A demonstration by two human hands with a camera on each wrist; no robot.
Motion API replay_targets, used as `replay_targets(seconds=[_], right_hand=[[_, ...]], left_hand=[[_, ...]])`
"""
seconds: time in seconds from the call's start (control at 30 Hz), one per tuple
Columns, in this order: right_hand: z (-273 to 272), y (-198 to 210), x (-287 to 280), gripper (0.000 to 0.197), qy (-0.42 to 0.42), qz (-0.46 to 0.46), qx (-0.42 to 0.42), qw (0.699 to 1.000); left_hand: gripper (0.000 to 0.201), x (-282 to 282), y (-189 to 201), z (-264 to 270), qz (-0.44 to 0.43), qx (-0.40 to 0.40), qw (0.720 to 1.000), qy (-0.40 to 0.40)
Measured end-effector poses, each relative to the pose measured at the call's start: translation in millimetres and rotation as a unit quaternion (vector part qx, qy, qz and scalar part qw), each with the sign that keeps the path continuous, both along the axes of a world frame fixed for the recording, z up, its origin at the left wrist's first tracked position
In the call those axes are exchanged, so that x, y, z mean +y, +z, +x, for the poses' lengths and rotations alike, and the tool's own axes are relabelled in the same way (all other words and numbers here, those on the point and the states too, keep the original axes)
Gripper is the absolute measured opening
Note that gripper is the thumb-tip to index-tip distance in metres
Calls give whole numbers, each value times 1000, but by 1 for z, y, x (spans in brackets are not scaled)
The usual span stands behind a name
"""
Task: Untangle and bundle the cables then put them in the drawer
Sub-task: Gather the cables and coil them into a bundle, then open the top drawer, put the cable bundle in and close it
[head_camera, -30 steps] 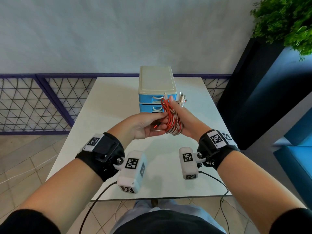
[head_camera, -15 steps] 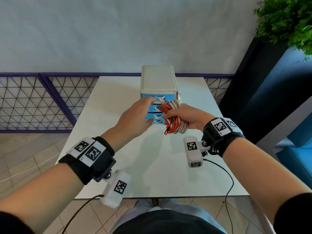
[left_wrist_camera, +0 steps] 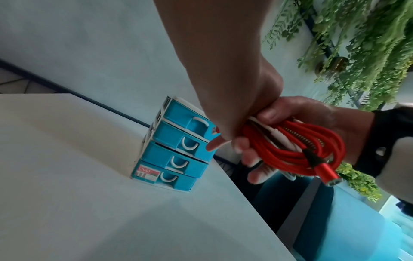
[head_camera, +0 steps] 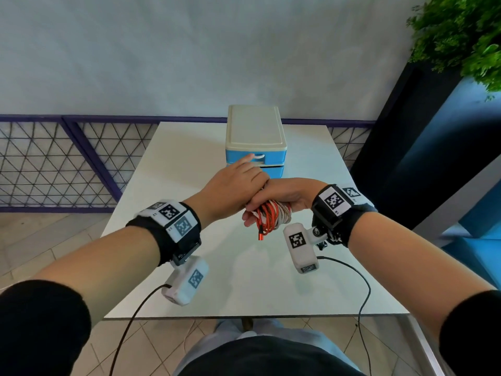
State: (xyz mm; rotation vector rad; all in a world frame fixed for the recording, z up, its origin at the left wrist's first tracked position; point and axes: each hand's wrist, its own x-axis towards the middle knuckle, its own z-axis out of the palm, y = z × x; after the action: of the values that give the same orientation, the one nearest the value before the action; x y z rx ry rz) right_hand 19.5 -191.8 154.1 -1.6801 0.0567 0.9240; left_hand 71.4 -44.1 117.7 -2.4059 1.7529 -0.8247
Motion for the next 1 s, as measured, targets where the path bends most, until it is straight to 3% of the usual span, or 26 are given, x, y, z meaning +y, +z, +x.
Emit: replay_targets(seconds=[0.07,0.13,0.23,0.3,0.33,0.4,0.47,0.5,0.63,0.83,0.87,0.93,0.97,1.0], right_hand=[[3,-1,-1,13,15,-63,-48,997],[6,-4,2,28,33,-239,-163,957],[0,-17,16,64,12,-443,-305,843],[-9,-36,26,102,37,-549,-358,755],[-13,-45,28,110,40,-590,-377,712],[-12,-60,22,102,19,-649,-421,634],[-8,-66,15,75,-13,-651,-467,598],[-6,-66,12,62,-20,-639,-489,594],[0,-59,5,20,20,-581,-483,655],[15,-58,-10,22,51,-572,-471,670],[19,-57,-15,24,51,-574,-464,673],[28,-54,-25,24,36,-578,-456,676],[32,-52,-29,22,27,-578,-456,676],[36,-50,-32,22,23,-578,-457,676]], left_hand=[[8,-2,-4,2,3,32,999,26],[16,-5,-5,2,23,77,995,64],[17,-7,-5,4,45,139,972,182],[19,-7,-10,9,32,155,965,209],[21,-7,-12,10,27,164,962,216],[23,-9,-18,10,12,200,954,221],[21,-11,-20,6,-3,243,943,229],[19,-11,-21,4,-14,261,936,234],[15,-13,-22,-1,-31,294,925,238],[33,-20,-12,16,43,345,910,227],[42,-19,-8,23,30,390,895,213],[53,-15,6,38,-41,514,838,180],[47,-12,11,47,-85,547,815,170],[38,-9,16,58,-118,546,811,173]])
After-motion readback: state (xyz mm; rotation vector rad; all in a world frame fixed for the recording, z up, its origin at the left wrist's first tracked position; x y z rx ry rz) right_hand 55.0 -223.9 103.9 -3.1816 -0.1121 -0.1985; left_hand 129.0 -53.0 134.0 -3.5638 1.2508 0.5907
